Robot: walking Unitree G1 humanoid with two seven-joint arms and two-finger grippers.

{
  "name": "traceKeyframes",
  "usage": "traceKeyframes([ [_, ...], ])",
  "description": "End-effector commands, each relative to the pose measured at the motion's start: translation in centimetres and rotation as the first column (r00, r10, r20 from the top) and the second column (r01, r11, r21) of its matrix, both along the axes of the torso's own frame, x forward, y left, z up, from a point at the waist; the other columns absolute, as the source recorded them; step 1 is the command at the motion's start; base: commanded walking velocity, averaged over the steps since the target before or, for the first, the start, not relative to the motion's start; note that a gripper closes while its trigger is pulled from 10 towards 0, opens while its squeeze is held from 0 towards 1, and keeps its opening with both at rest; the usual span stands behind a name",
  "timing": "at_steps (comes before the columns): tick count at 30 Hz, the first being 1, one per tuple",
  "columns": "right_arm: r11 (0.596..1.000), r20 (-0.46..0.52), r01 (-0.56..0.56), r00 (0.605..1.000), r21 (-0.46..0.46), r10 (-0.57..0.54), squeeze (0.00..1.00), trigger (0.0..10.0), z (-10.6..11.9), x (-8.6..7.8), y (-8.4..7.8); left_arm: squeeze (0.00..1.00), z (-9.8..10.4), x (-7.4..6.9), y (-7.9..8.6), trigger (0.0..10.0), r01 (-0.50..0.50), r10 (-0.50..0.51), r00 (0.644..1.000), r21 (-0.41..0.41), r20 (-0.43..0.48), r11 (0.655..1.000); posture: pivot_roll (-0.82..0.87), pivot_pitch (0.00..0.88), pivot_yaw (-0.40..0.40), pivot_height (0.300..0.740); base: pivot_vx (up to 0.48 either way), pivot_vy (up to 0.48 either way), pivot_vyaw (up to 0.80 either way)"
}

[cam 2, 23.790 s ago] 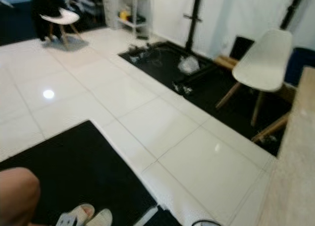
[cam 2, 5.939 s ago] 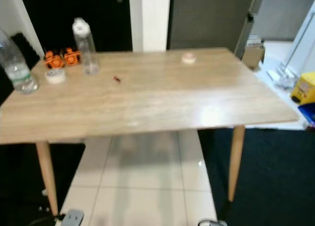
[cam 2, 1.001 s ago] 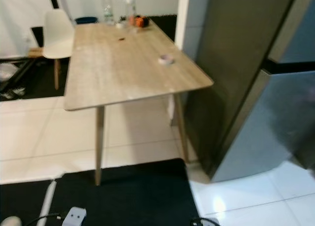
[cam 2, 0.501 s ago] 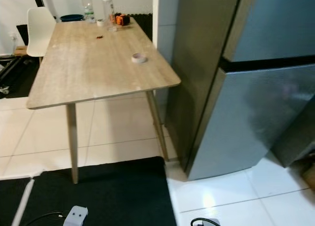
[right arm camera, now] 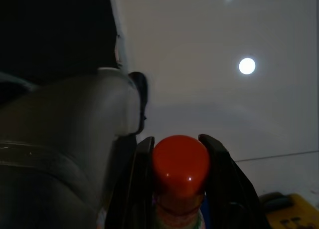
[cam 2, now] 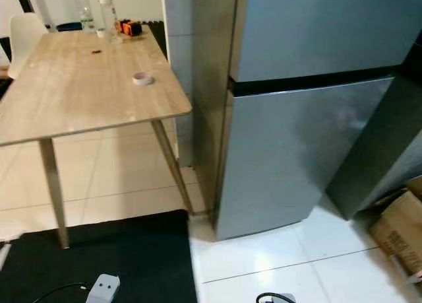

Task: Restocking fridge

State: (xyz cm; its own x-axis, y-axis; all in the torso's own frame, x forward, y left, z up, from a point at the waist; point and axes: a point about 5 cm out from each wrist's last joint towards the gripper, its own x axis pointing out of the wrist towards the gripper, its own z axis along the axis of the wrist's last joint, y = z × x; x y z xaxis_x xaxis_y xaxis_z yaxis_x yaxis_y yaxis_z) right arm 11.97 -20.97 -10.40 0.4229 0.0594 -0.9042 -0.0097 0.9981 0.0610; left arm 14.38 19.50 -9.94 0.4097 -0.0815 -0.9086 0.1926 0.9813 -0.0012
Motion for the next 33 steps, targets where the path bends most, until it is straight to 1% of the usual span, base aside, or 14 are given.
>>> traceKeyframes([
  [1,1.0,-0.007,0.015,1.0,-0.003,-0.015,0.0,10.0,-0.1,-0.3,-0.2,0.0,0.0,0.2,0.0,10.0,-0.001,0.001,1.0,0.0,0.003,1.0,-0.03,0.0,0.001,0.74,0.0,-0.281,0.0],
  [11,1.0,-0.006,0.016,1.0,-0.004,-0.016,0.0,10.0,0.0,-0.3,-0.2,0.0,0.1,0.2,0.2,10.0,-0.021,0.021,1.0,0.011,0.008,1.0,-0.03,0.0,0.001,0.74,0.0,0.0,0.0],
  [19,1.0,-0.006,0.018,1.0,-0.002,-0.018,0.0,10.0,0.0,-0.3,-0.2,0.0,0.3,0.1,1.5,10.0,-0.045,0.045,0.999,0.031,0.017,0.999,-0.04,0.0,0.004,0.74,0.0,0.0,0.0],
  [22,1.0,-0.007,0.017,1.0,-0.003,-0.017,0.0,10.0,0.0,-0.3,-0.3,0.0,0.3,0.0,1.9,10.0,-0.04,0.04,0.999,0.038,0.016,0.998,-0.04,0.0,0.004,0.74,0.0,0.0,0.0],
  [29,1.0,-0.006,0.016,1.0,-0.005,-0.016,0.0,10.0,0.0,-0.3,-0.3,0.0,0.3,-0.2,2.2,10.0,-0.03,0.029,0.999,0.044,0.013,0.999,-0.03,0.0,0.003,0.74,0.0,0.0,0.0],
  [33,1.0,-0.006,0.017,1.0,-0.005,-0.017,0.0,10.0,0.0,-0.3,-0.2,0.0,0.3,-0.3,2.2,10.0,-0.028,0.027,1.0,0.044,0.011,0.999,-0.03,0.0,0.003,0.74,0.343,0.0,0.0],
])
